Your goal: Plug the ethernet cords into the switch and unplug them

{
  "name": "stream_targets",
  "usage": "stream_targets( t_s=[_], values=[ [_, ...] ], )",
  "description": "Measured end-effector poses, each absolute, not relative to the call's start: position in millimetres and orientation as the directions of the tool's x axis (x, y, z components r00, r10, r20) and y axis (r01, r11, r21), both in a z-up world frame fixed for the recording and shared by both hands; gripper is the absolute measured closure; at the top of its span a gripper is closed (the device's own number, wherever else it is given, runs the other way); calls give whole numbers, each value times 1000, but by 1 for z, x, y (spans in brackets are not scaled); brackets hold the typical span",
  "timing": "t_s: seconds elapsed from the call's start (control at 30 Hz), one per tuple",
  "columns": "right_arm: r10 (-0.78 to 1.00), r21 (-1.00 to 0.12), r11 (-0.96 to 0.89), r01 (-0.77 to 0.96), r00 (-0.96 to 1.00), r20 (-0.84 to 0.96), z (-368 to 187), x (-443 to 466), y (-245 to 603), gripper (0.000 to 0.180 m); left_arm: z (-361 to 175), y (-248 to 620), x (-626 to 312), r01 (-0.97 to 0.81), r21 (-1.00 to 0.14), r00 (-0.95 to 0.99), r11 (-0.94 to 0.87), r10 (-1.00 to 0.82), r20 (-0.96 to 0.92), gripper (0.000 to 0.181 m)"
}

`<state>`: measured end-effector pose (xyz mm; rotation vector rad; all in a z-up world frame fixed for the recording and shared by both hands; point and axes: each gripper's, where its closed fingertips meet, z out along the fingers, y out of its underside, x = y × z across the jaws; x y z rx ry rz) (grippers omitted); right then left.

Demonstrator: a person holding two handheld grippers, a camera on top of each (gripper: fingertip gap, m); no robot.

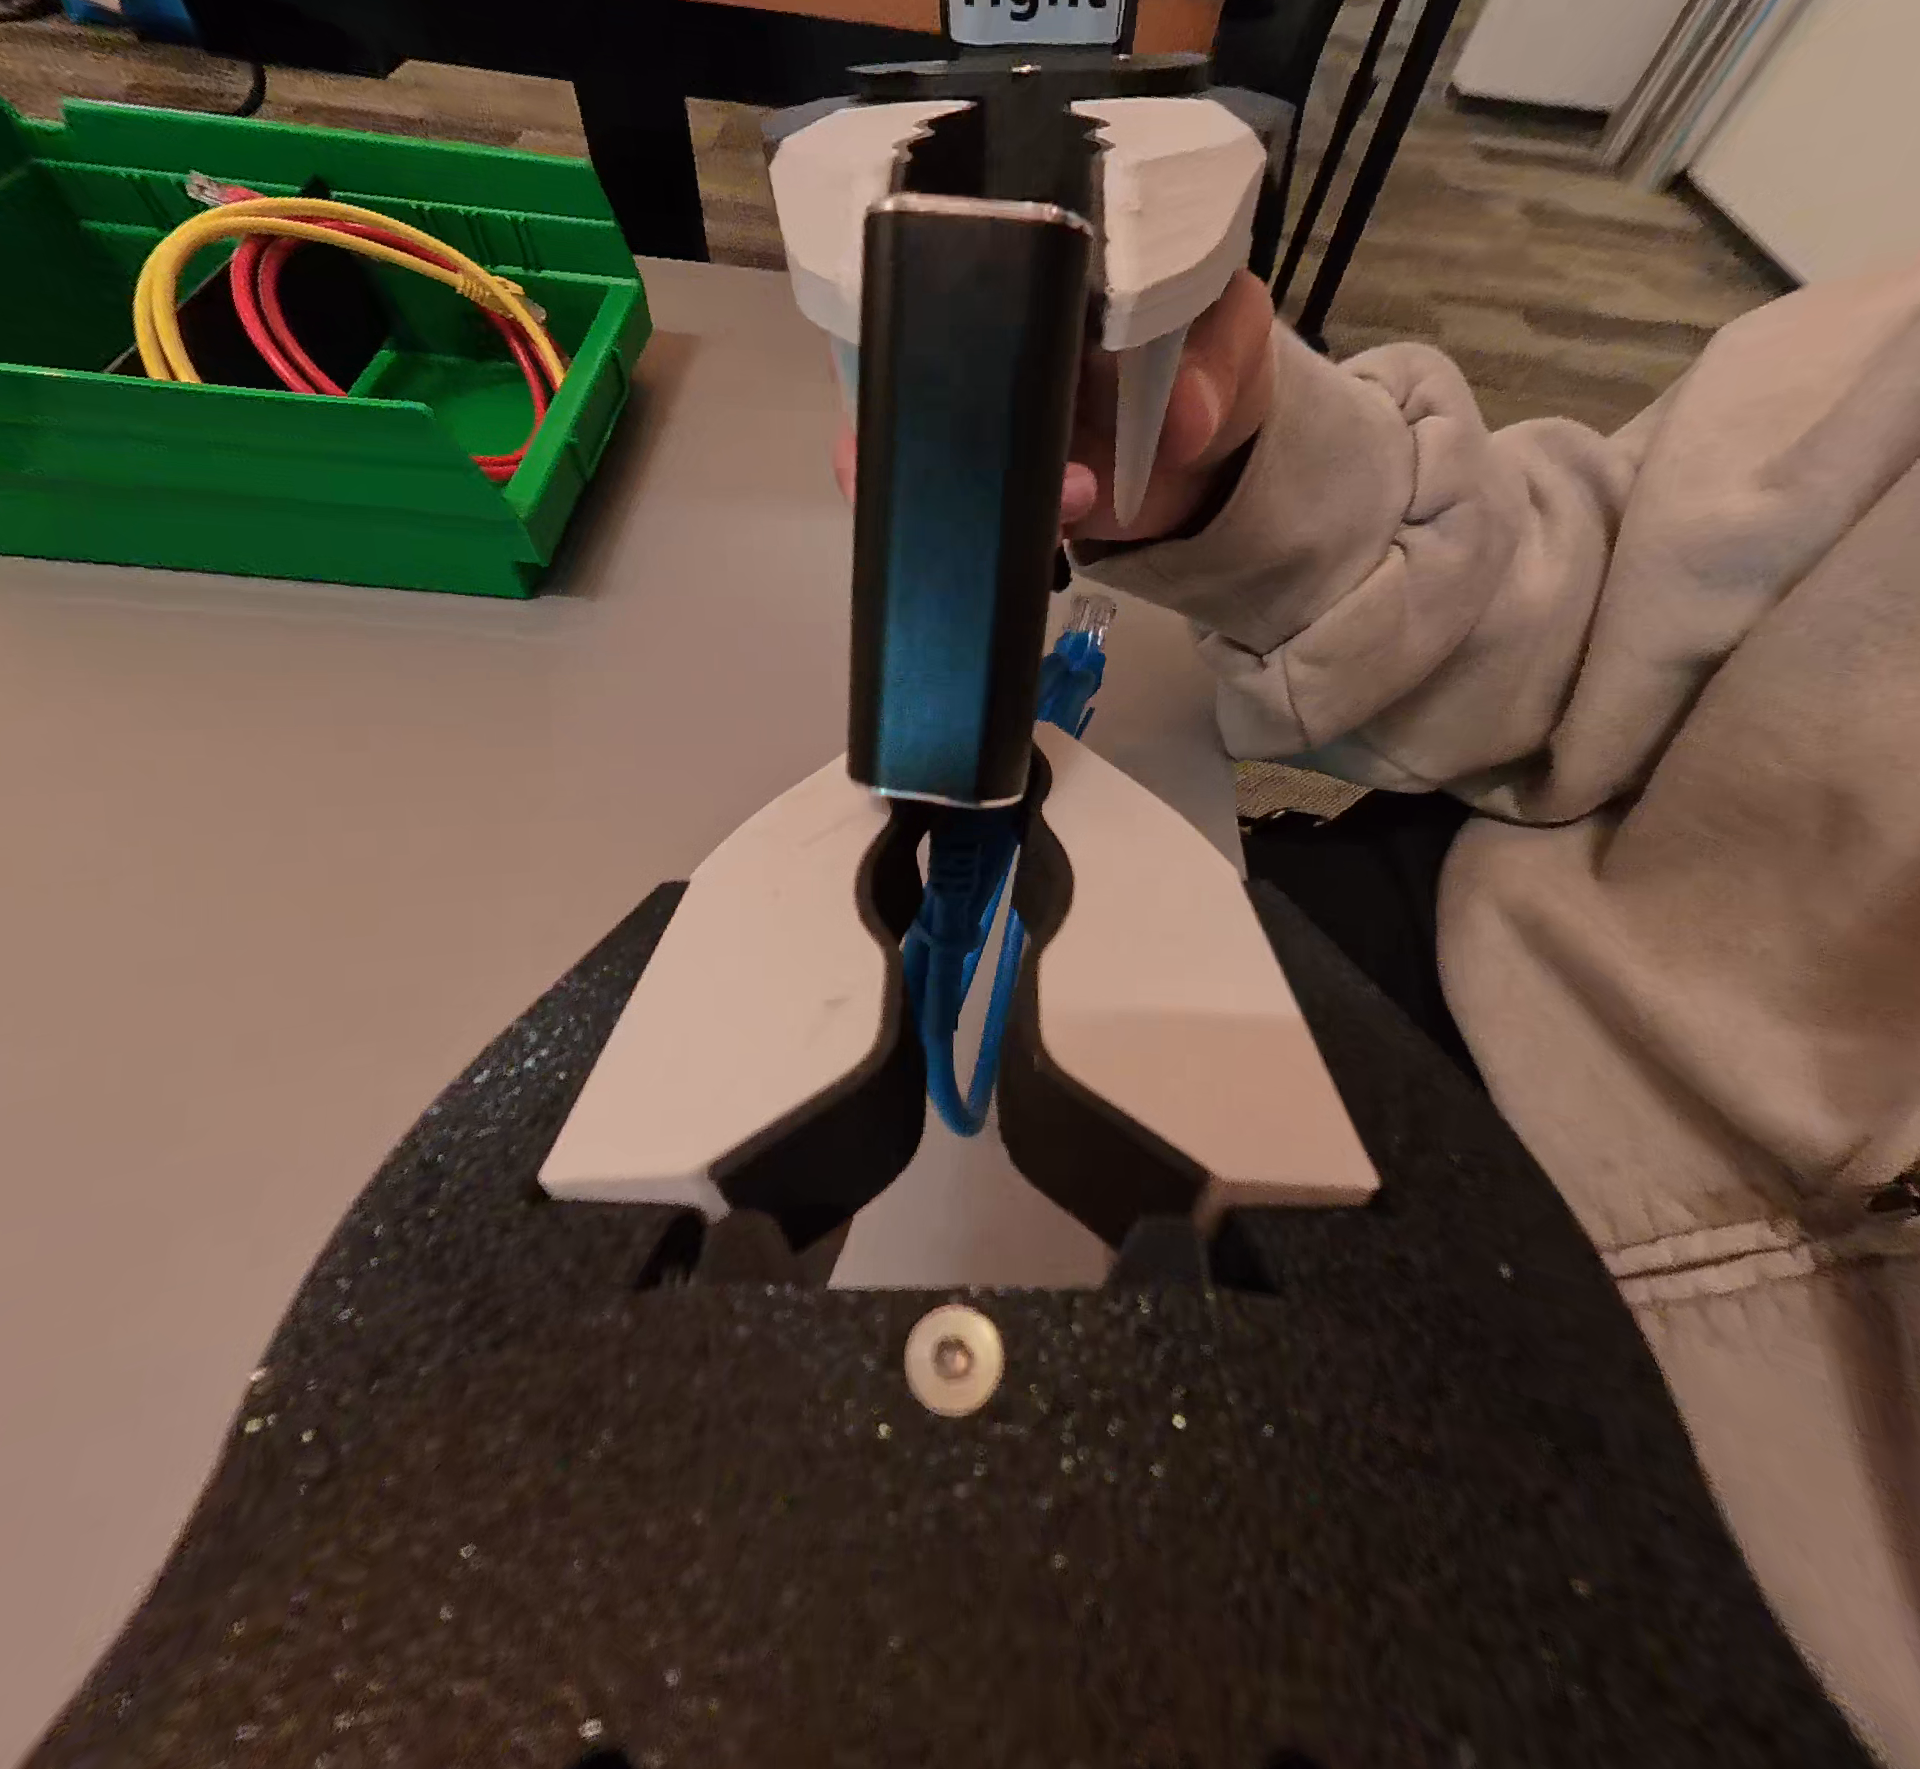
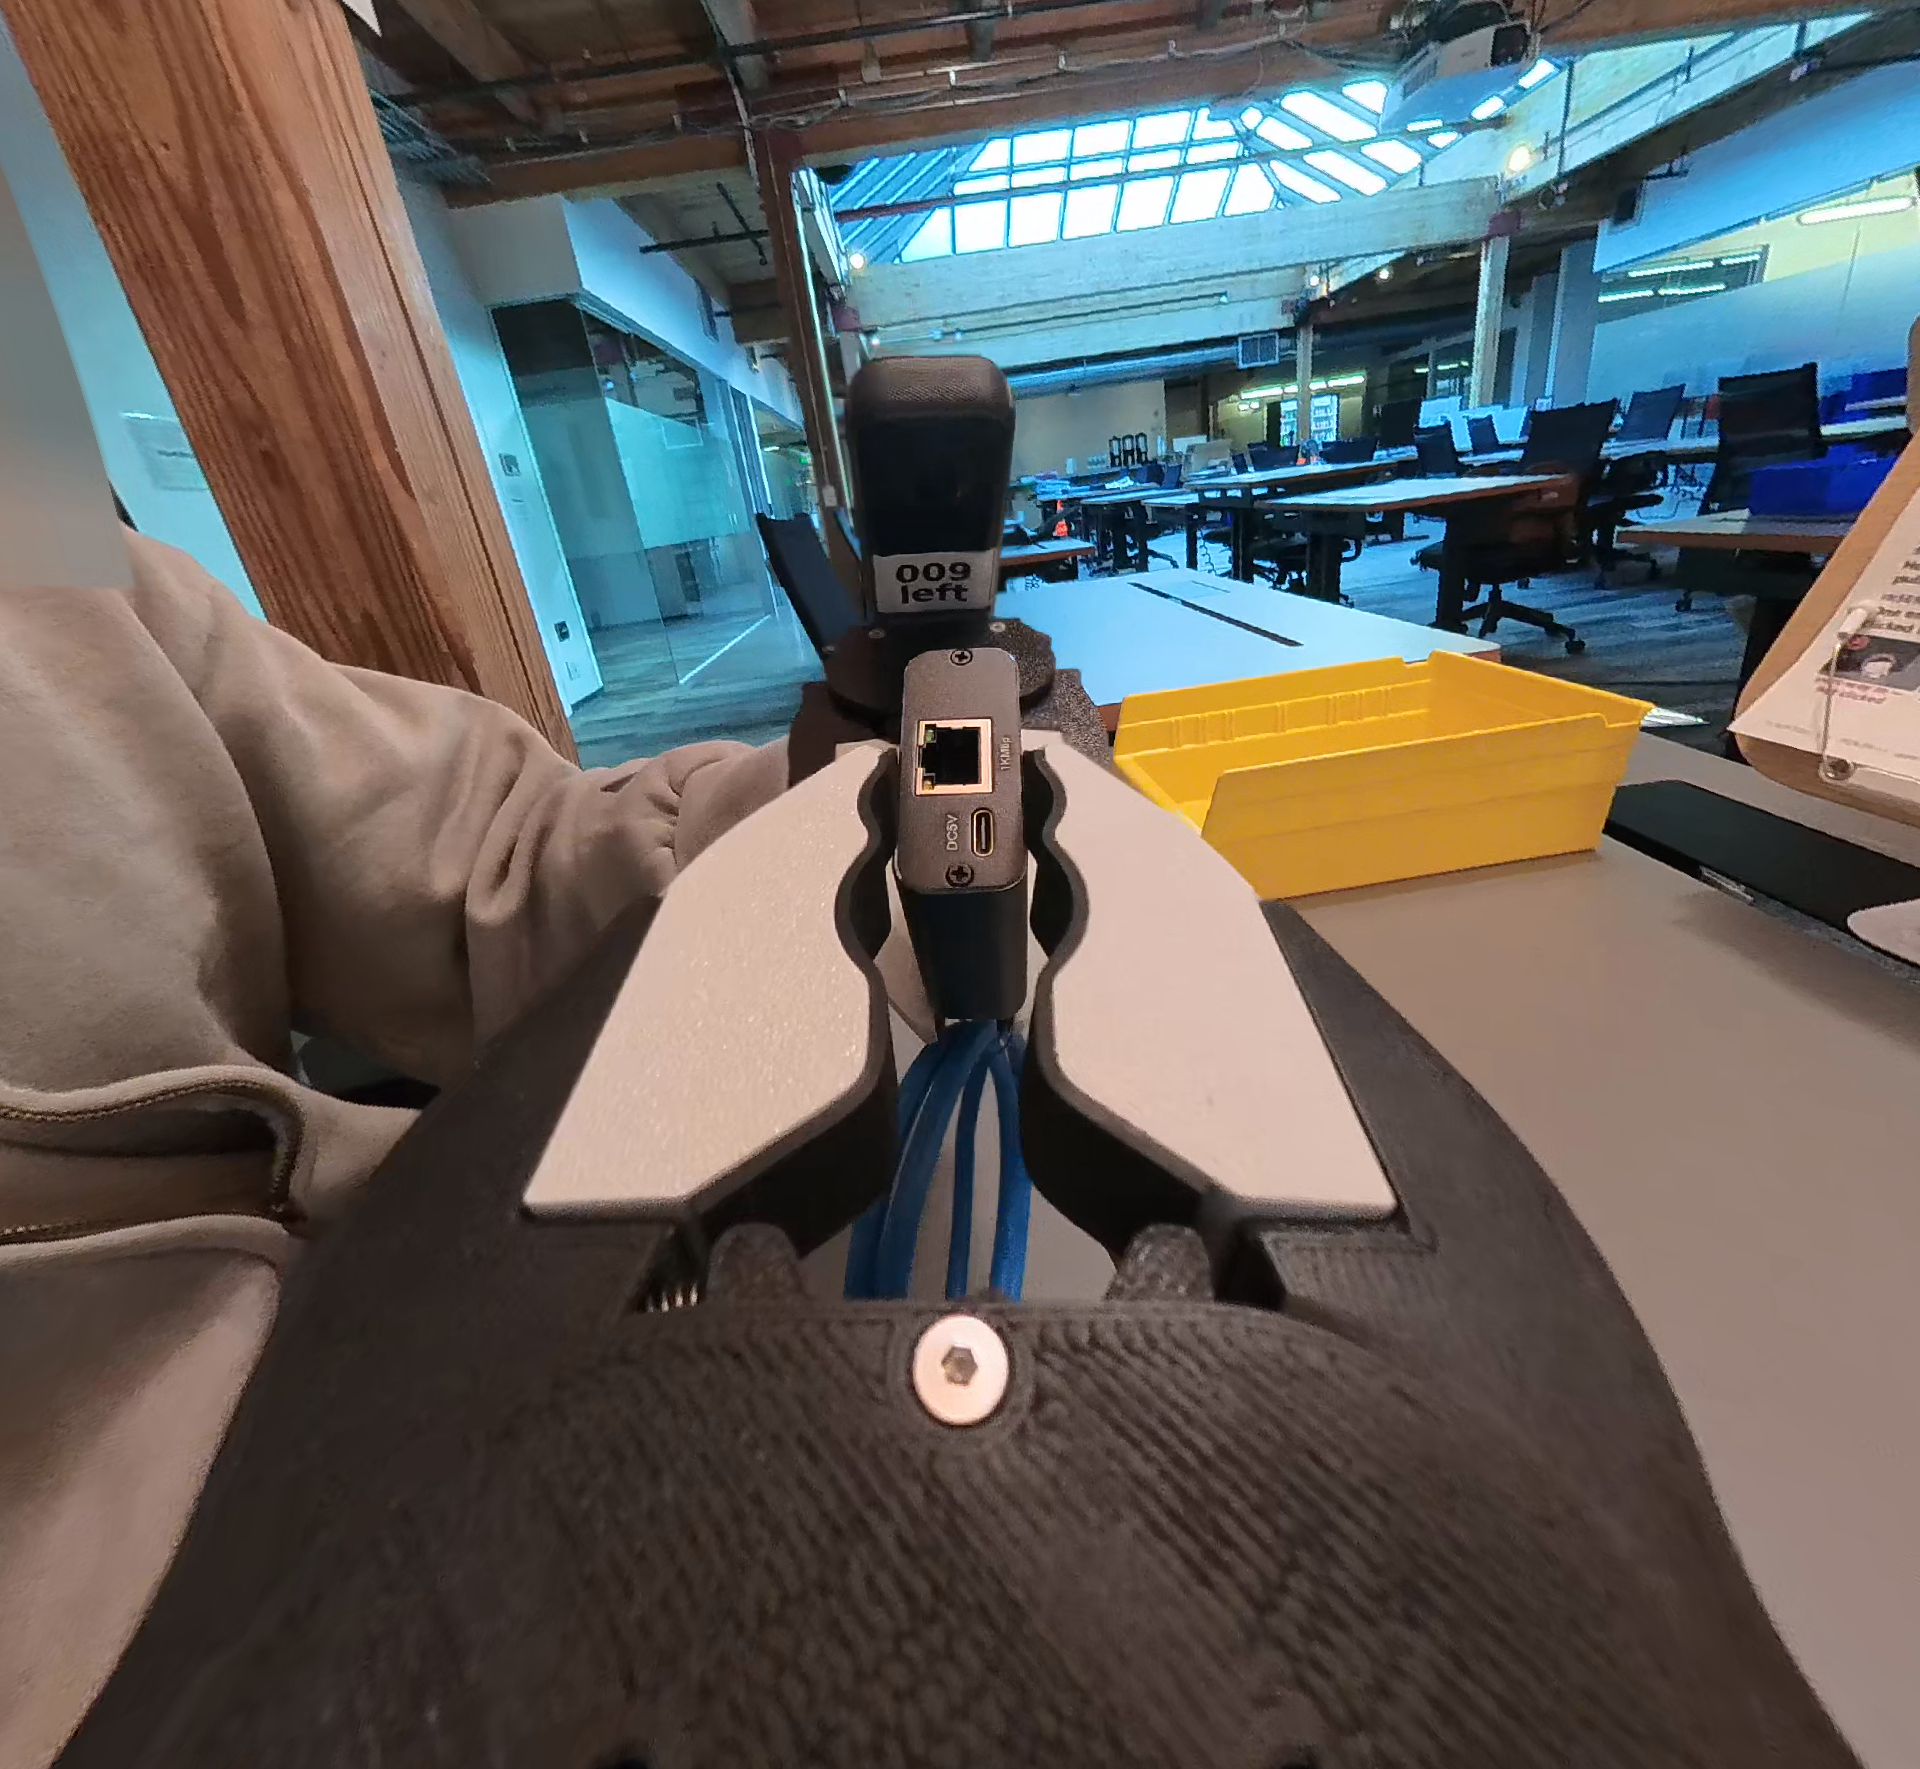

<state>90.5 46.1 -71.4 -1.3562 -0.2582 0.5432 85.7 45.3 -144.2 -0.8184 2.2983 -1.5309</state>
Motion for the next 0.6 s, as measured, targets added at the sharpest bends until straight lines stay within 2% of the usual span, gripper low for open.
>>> stream_targets(
  t_s=[0.13, 0.33, 0.47, 0.6],
  values=[
    [495, -976, 91, -200, 859, -130, -76, 92, 48, 156, -149, 43, 86, -329, -914, -817, 237, -558, 149, 168],
    [455, -981, 60, -185, 880, -137, -82, 97, 50, 155, -156, 42, 88, -339, -897, -817, 285, -561, 131, 168],
    [468, -964, 74, -257, 862, -194, -82, 98, 55, 155, -158, 43, 89, -342, -890, -817, 301, -563, 123, 167],
    [457, -980, 62, -191, 878, -143, -84, 96, 54, 155, -157, 44, 89, -347, -902, -808, 256, -571, 148, 167]
  ],
)
